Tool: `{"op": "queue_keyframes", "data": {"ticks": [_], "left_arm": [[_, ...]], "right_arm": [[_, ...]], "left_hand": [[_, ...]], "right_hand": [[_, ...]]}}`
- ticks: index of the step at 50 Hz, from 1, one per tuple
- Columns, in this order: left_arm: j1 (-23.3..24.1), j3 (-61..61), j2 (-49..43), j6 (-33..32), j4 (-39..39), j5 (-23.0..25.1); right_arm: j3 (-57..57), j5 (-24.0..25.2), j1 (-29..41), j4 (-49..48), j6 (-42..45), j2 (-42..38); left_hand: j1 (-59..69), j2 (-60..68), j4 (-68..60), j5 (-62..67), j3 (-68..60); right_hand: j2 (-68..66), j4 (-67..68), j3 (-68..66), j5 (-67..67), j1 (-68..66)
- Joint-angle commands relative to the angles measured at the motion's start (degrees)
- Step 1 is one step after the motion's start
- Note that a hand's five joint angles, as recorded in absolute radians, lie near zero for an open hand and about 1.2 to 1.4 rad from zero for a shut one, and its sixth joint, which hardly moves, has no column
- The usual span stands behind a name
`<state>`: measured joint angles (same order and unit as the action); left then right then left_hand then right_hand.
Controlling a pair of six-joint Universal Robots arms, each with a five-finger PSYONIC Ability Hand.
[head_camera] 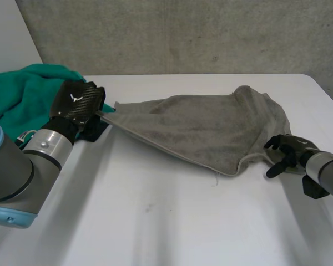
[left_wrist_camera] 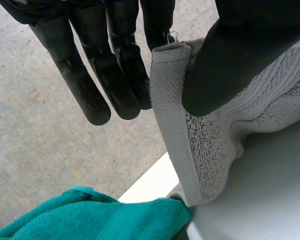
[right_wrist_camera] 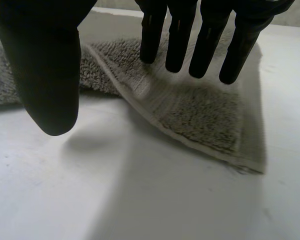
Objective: Fold the laundry.
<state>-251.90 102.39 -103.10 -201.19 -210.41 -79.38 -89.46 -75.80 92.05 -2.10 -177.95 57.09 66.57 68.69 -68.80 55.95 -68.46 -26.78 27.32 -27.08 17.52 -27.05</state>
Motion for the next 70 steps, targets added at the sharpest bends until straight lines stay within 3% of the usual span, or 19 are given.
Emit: {"op": "queue_keyframes", "data": {"ticks": [1, 4, 5, 12, 16, 17, 21, 25, 28, 31, 36, 45, 54, 59, 60, 61, 62, 63, 70], "left_arm": [[0.09, -1.14, 0.00, 0.10, 0.00, -0.16], [0.18, -1.32, 0.00, 0.19, 0.18, -0.25], [0.35, -1.41, 0.00, 0.27, 0.35, -0.25], [0.44, -0.62, 2.37, 0.45, 2.81, -0.60], [-0.26, 1.40, 7.64, 0.01, 10.00, -0.34], [-0.52, 1.84, 8.61, -0.07, 11.94, -0.25], [-1.23, 4.39, 12.74, -1.30, 22.22, -0.16], [-2.02, 8.42, 16.87, -9.18, 37.48, 0.02], [-2.19, 10.98, 17.49, -14.82, 44.37, 0.11], [-2.02, 13.18, 17.23, -21.51, 49.92, 0.11], [-2.20, 10.82, 11.80, -24.60, 44.41, 0.02], [0.09, -5.15, -5.94, -14.77, 25.34, -1.21], [2.37, -19.85, -19.32, -11.85, 23.38, -11.49], [4.48, -23.90, -23.11, -11.59, 22.16, -12.11], [4.75, -25.56, -24.16, -11.24, 21.46, -11.85], [4.84, -26.36, -24.60, -11.15, 21.27, -11.76], [4.92, -27.06, -25.04, -10.89, 21.10, -11.59], [5.01, -27.68, -25.31, -10.80, 21.10, -11.50], [6.16, -28.31, -23.56, -8.43, 20.83, -11.58]], "right_arm": [[4.46, -3.74, 1.99, -1.67, 0.42, -4.70], [5.43, -4.35, 2.43, -3.08, 0.68, -5.49], [5.95, -5.23, 2.78, -4.31, 1.03, -5.76], [3.24, -12.00, 2.26, -6.69, 2.87, -0.42], [-1.15, -8.85, 1.29, -5.03, 13.13, 11.36], [-2.73, -6.49, -0.54, -2.93, 19.77, 14.69], [-5.99, -3.92, -6.00, 6.56, 37.56, 17.35], [-8.54, -5.06, -8.38, 19.82, 52.42, 20.68], [-11.17, -6.20, -8.82, 28.43, 58.40, 23.41], [-11.71, -6.20, -8.64, 29.78, 60.18, 23.77], [-10.66, -6.11, -7.85, 19.81, 59.39, 23.16], [-1.87, -7.87, 1.28, -2.02, 57.63, 9.11], [10.34, -8.40, 4.97, -9.24, 57.28, -3.02], [17.45, -9.80, 6.30, -9.85, 57.28, -10.40], [18.43, -10.68, 6.39, -9.94, 57.11, -11.11], [19.40, -11.73, 6.47, -9.86, 56.84, -11.82], [20.28, -13.05, 6.56, -9.77, 56.41, -12.35], [21.33, -15.76, 6.74, -9.77, 55.10, -12.70], [16.43, -17.98, 6.12, -9.07, 45.87, -8.76]], "left_hand": [[13.43, 11.31, -11.20, 14.05, -11.54], [13.43, 11.31, -11.20, 14.05, -11.54], [13.43, 11.31, -11.20, 14.05, -11.54], [13.43, 11.31, -11.20, 14.05, -11.54], [13.43, 11.31, -11.20, 14.05, -11.54], [13.43, 11.31, -11.20, 14.05, -11.54], [13.43, 11.31, -11.20, 14.05, -11.54], [13.43, 11.31, -11.20, 14.05, -11.54], [13.43, 11.31, -11.20, 14.05, -11.54], [13.43, 11.31, -11.20, 14.05, -11.54], [13.43, 11.31, -11.20, 14.05, -11.54], [13.43, 11.31, -11.20, 14.05, -11.54], [13.43, 11.31, -11.20, 14.05, -11.54], [13.43, 11.31, -11.20, 14.05, -11.54], [-19.03, -21.14, 21.25, -18.40, 20.91], [-45.83, -47.94, 48.05, -45.20, 47.71], [-56.57, -58.69, 58.80, -55.95, 58.46], [-52.08, -54.20, 54.31, -51.45, 53.97], [-56.57, -58.69, 58.80, -55.95, 58.46]], "right_hand": [[-16.89, 16.35, -16.59, 16.14, -16.62], [-32.51, 31.98, -32.21, 31.77, -32.25], [-53.01, 52.48, -52.72, 52.27, -52.75], [-53.22, 52.68, -52.92, 52.48, -52.95], [-53.22, 52.68, -52.92, 52.48, -52.95], [-53.22, 52.68, -52.92, 52.48, -52.95], [-53.22, 52.68, -52.92, 52.48, -52.95], [-53.22, 52.68, -52.92, 52.48, -52.95], [-53.22, 52.68, -52.92, 52.48, -52.95], [-53.22, 52.68, -52.92, 52.48, -52.95], [-53.22, 52.68, -52.92, 52.48, -52.95], [-53.22, 52.68, -52.92, 52.48, -52.95], [-53.22, 52.68, -52.92, 52.48, -52.95], [-53.22, 52.68, -52.92, 52.48, -52.95], [-52.45, 51.91, -52.15, 51.70, -52.18], [-29.12, 28.59, -28.83, 28.38, -28.86], [1.42, -1.95, 1.71, -2.16, 1.68], [16.78, -17.32, 17.08, -17.52, 17.05], [16.78, -17.32, 17.08, -17.52, 17.05]]}}
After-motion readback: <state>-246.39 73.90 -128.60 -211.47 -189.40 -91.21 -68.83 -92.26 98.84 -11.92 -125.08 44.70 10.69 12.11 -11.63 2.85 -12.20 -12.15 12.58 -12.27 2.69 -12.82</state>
